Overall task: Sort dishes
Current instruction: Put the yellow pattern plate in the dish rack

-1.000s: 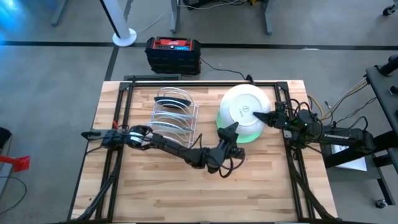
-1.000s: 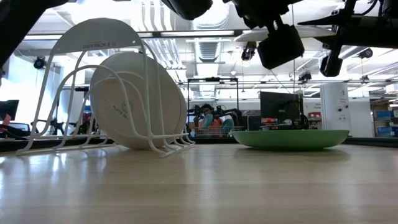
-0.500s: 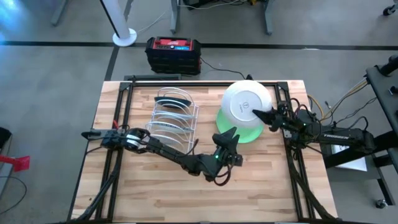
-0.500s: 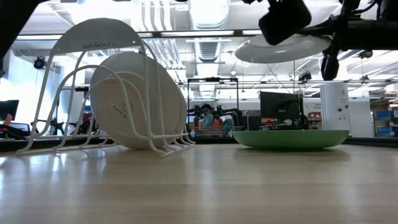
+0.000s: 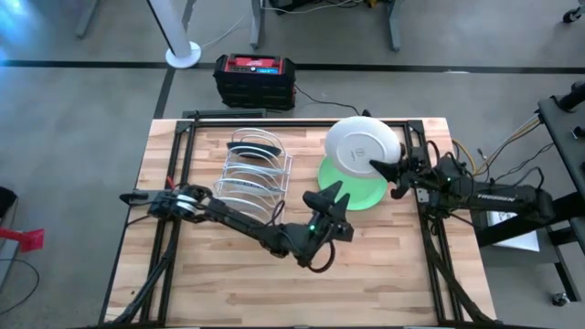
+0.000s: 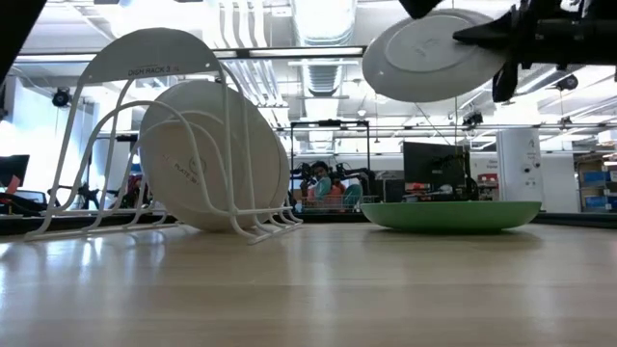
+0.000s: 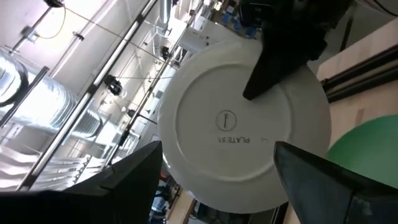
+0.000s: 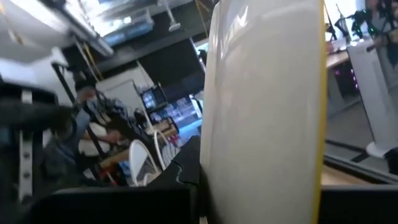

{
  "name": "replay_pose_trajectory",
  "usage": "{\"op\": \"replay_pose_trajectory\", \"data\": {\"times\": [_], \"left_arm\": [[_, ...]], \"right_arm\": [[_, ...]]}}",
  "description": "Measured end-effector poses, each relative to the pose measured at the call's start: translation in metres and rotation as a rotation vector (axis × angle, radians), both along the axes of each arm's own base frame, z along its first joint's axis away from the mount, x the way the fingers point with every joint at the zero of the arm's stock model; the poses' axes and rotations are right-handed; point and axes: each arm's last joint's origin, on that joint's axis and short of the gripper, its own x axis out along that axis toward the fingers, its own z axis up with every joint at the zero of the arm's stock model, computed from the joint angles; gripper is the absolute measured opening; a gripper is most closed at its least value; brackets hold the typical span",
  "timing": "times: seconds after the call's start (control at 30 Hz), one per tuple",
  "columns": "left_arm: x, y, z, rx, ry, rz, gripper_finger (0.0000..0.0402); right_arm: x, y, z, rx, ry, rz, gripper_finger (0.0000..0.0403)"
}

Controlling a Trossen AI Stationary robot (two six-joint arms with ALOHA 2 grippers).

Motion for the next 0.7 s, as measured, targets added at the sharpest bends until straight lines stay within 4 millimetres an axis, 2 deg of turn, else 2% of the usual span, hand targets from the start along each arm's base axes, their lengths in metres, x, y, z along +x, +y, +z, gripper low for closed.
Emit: {"op": "replay_pose_trajectory", "data": {"times": [0.13, 0.33, 0.57, 0.7], "left_arm": [[-0.005, 0.001, 0.011, -0.013, -0.022, 0.003, 0.0296], [-0.027, 0.009, 0.029, -0.024, -0.04, 0.005, 0.0296], [-0.077, 0.028, 0.057, -0.061, -0.131, 0.0, 0.0296], [-0.106, 0.04, 0.067, -0.084, -0.181, -0.006, 0.0296]], "right_arm": [[0.006, -0.001, 0.006, -0.074, 0.041, 0.001, 0.0024], [0.019, -0.003, 0.01, -0.14, 0.102, 0.013, 0.0024], [0.035, -0.002, 0.019, -0.213, 0.095, 0.086, 0.0024], [0.05, -0.001, 0.024, -0.246, 0.129, 0.108, 0.0024]]}}
